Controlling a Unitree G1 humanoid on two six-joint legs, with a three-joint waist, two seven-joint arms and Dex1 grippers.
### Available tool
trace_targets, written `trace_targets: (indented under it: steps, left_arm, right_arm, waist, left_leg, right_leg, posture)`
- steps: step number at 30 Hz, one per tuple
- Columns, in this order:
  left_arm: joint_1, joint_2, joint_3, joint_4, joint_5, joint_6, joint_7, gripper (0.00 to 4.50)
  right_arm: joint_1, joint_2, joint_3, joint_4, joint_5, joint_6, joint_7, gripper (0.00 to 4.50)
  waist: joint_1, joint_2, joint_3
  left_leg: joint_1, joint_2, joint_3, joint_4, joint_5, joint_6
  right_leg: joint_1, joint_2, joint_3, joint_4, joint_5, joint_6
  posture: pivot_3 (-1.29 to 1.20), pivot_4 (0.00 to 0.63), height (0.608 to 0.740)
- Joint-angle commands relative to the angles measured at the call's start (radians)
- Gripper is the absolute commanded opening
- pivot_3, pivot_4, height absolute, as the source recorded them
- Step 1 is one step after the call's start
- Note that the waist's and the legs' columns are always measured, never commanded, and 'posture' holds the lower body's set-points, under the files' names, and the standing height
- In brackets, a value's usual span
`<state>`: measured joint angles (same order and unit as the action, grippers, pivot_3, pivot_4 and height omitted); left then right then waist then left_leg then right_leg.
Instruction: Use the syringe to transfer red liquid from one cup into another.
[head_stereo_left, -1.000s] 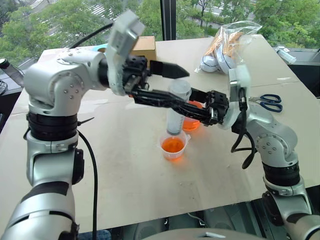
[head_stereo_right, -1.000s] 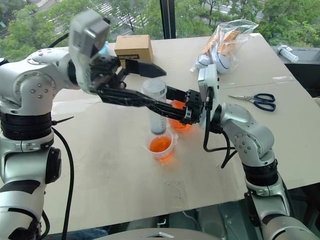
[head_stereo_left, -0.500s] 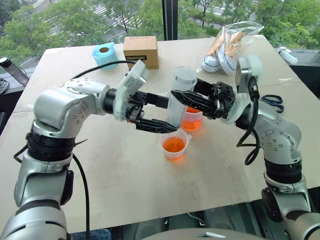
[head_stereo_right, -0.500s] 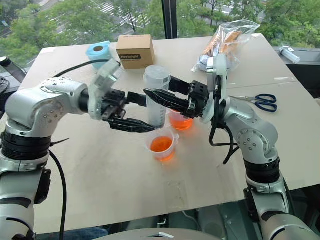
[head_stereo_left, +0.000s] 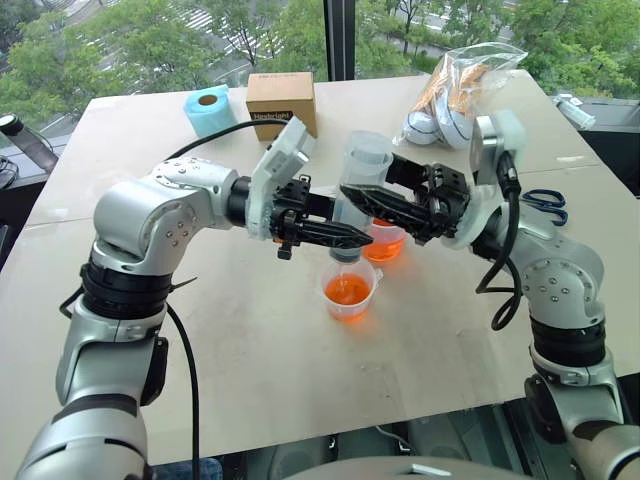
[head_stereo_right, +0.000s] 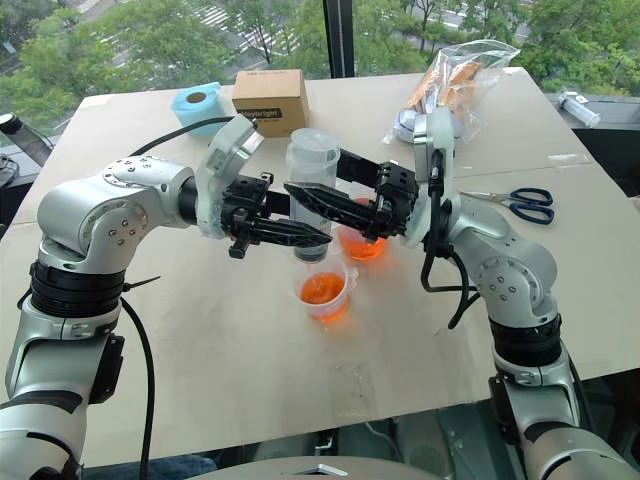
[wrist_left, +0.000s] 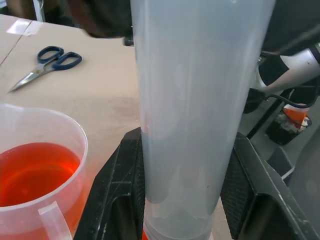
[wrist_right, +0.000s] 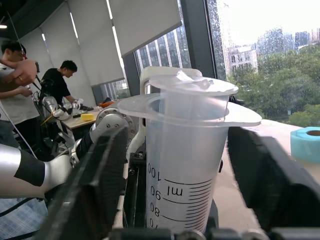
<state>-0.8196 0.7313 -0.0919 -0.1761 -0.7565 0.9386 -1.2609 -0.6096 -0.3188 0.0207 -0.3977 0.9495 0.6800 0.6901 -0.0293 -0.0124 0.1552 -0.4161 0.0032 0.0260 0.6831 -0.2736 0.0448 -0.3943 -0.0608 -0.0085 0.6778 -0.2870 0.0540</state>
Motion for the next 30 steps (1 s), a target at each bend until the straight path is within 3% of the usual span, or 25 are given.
trace_targets:
  steps: [1, 6, 10, 15, 18, 21, 28, 29, 30]
  left_arm:
    - [-0.019, 0.009, 0.102, -0.062, -0.087, 0.045, 0.045, 1.35]
    - [-0.013, 0.054, 0.226, -0.116, -0.203, 0.137, 0.127, 1.35]
    - [0.059, 0.182, 0.317, -0.168, -0.237, 0.199, 0.168, 1.35]
    - [0.216, 0.347, 0.393, -0.209, -0.197, 0.195, 0.175, 1.35]
    - [0.387, 0.409, 0.418, -0.23, -0.099, 0.125, 0.184, 1.35]
    - [0.539, 0.386, 0.378, -0.199, 0.048, 0.028, 0.279, 1.35]
    - [0.62, 0.285, 0.307, -0.078, 0.18, -0.069, 0.381, 1.35]
    - [0.608, 0.274, 0.293, -0.056, 0.193, -0.084, 0.383, 2.35]
    - [0.598, 0.266, 0.282, -0.042, 0.202, -0.093, 0.383, 2.72]
  right_arm:
    - [-0.009, -0.032, -0.047, -0.062, 0.067, 0.022, 0.01, 4.4]
    - [0.003, -0.115, -0.1, -0.056, 0.156, 0.069, 0.053, 4.4]
    - [0.038, -0.185, -0.141, -0.051, 0.158, 0.08, 0.059, 4.4]
    - [0.109, -0.276, -0.185, -0.051, 0.128, 0.067, 0.079, 4.4]
    - [0.194, -0.367, -0.214, -0.052, 0.057, 0.04, 0.135, 4.4]
    - [0.35, -0.501, -0.257, -0.025, -0.071, -0.03, 0.244, 4.4]
    - [0.544, -0.571, -0.333, 0.178, -0.268, -0.236, 0.365, 4.4]
    - [0.55, -0.573, -0.33, 0.2, -0.29, -0.257, 0.372, 4.5]
    - [0.557, -0.572, -0.327, 0.211, -0.305, -0.273, 0.378, 4.5]
  waist:
    - [0.0, 0.0, 0.0]
    - [0.0, 0.0, 0.0]
    - [-0.008, 0.0, 0.0]
    - [-0.005, 0.0, 0.0]
    - [-0.001, 0.0, 0.0]
    - [0.02, 0.0, 0.0]
    - [0.041, -0.002, 0.0]
    - [0.04, -0.002, 0.0]
    - [0.04, -0.002, 0.0]
  left_leg:
    - [0.0, 0.0, 0.0, 0.0, 0.0, 0.0]
    - [0.0, 0.0, -0.001, 0.0, 0.0, 0.0]
    - [0.0, 0.0, -0.001, 0.0, 0.0, 0.0]
    - [0.0, 0.0, -0.001, -0.001, 0.0, 0.0]
    - [0.001, 0.0, 0.0, -0.001, 0.0, 0.0]
    - [0.0, 0.0, 0.0, -0.002, 0.0, 0.0]
    - [0.001, 0.0, 0.0, -0.001, -0.002, 0.003]
    - [0.001, 0.0, 0.0, -0.001, -0.003, 0.005]
    - [0.001, 0.0, 0.0, -0.001, -0.003, 0.004]
  right_leg:
    - [0.0, 0.0, 0.0, 0.0, 0.0, 0.0]
    - [0.0, -0.002, 0.001, 0.0, 0.0, 0.0]
    - [0.0, -0.002, 0.002, -0.001, 0.0, 0.0]
    - [0.0, -0.003, 0.002, -0.002, 0.0, 0.0]
    - [0.001, -0.003, 0.003, -0.005, 0.0, 0.0]
    - [0.001, -0.004, 0.003, -0.006, 0.0, 0.0]
    - [0.004, -0.006, 0.002, -0.009, 0.0, 0.0]
    - [0.004, -0.006, 0.002, -0.009, 0.0, 0.0]
    - [0.004, -0.006, 0.002, -0.009, 0.0, 0.0]
  posture:
    - [0.0, 0.15, 0.74]
    - [0.0, 0.15, 0.74]
    - [0.0, 0.15, 0.74]
    - [0.0, 0.15, 0.74]
    - [0.0, 0.15, 0.74]
    - [0.0, 0.15, 0.74]
    - [0.0, 0.15, 0.74]
    - [0.0, 0.15, 0.74]
    - [0.0, 0.15, 0.74]
